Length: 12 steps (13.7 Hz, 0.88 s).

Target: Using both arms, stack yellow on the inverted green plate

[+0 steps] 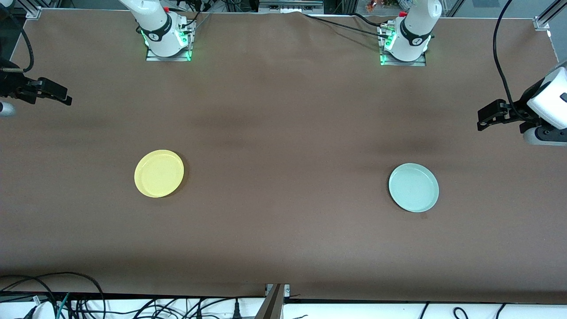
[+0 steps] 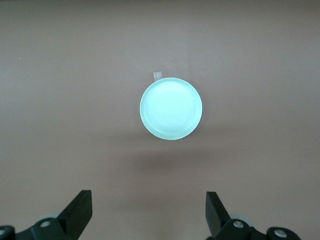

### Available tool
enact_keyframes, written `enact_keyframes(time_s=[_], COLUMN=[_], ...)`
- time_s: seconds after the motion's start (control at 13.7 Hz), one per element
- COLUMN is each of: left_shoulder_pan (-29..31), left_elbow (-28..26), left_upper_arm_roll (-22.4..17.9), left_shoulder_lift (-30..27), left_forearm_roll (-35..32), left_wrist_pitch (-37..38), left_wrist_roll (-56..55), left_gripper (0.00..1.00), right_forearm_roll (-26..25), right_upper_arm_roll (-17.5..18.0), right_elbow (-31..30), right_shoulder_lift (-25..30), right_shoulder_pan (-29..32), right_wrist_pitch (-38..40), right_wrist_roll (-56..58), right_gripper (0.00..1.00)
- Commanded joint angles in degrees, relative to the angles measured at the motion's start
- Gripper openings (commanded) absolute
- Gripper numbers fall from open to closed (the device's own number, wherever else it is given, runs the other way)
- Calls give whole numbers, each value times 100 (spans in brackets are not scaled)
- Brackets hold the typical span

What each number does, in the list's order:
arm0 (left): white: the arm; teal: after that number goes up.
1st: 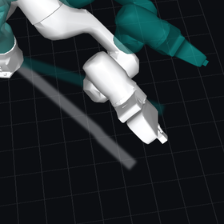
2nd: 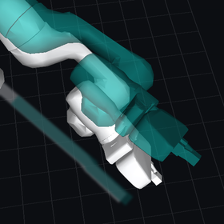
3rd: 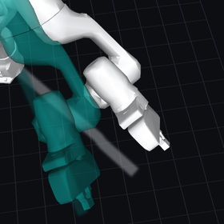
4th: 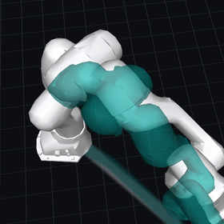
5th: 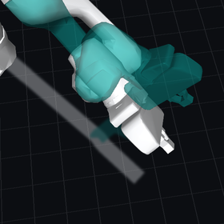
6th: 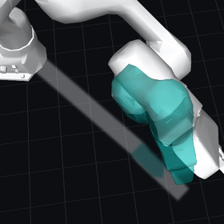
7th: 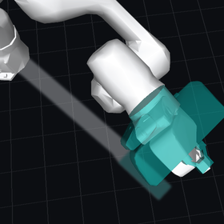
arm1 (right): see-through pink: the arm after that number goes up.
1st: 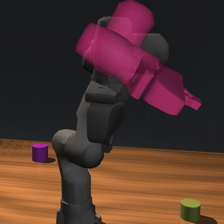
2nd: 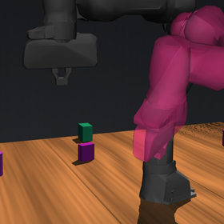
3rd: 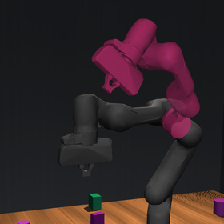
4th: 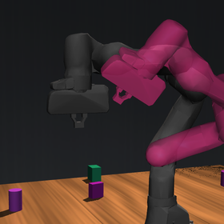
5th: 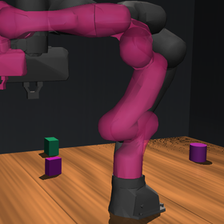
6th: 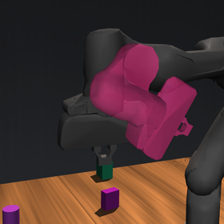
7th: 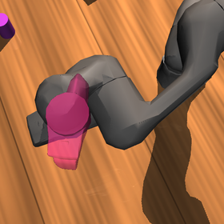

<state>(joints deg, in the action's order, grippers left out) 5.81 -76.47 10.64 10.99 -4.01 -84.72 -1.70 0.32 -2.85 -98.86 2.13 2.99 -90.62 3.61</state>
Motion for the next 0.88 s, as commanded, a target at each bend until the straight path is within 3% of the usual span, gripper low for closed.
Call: enact_keyframes(time_s=[0.0,0.44,0.8], left_shoulder_pan=[-28,43,7], left_elbow=[-113,-61,-245], left_upper_arm_roll=[-9,-62,-27], left_shoulder_lift=[-10,-27,192], left_forearm_roll=[6,14,23], left_wrist_pitch=[-185,-88,658], left_wrist_roll=[65,91,74], left_gripper=[100,100,100], right_forearm_roll=[48,30,30], right_upper_arm_roll=[30,30,12], right_elbow=[-10,-10,-10], right_shoulder_lift=[59,50,59], right_shoulder_pan=[44,44,44], right_wrist_pitch=[18,10,62], right_wrist_roll=[-36,-36,-36], right_gripper=[100,100,100])
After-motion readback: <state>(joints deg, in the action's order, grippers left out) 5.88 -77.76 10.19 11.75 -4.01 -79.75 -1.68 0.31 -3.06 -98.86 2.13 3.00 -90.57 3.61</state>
